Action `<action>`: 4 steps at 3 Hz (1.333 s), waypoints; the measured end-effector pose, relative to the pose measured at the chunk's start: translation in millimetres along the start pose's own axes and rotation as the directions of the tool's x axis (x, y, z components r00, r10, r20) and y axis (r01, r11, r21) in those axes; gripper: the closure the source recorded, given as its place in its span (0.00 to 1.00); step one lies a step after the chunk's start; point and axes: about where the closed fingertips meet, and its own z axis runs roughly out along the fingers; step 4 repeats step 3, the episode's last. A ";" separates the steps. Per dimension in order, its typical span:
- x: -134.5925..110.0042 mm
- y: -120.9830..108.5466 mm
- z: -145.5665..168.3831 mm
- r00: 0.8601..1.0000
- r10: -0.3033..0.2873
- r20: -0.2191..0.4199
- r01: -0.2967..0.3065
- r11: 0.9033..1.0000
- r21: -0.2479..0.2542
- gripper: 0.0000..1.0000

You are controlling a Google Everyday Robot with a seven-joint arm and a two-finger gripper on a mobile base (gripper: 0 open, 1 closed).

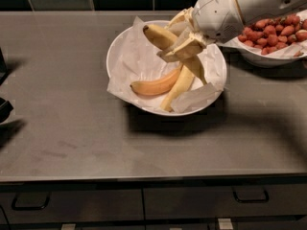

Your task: Pick banana from white bowl

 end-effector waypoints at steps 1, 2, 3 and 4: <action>-25.5 27.8 -24.8 0.999 0.038 -0.005 -0.038 0.999 0.020 1.00; -47.0 62.6 -54.8 0.994 0.105 -0.042 -0.102 0.992 0.073 1.00; -49.5 66.5 -59.4 0.993 0.106 -0.052 -0.102 0.991 0.082 1.00; -49.5 66.5 -59.4 0.993 0.106 -0.052 -0.102 0.991 0.082 1.00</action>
Offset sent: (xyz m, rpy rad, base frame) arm -0.1396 -0.0510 0.0601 -0.0112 0.0702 -0.2573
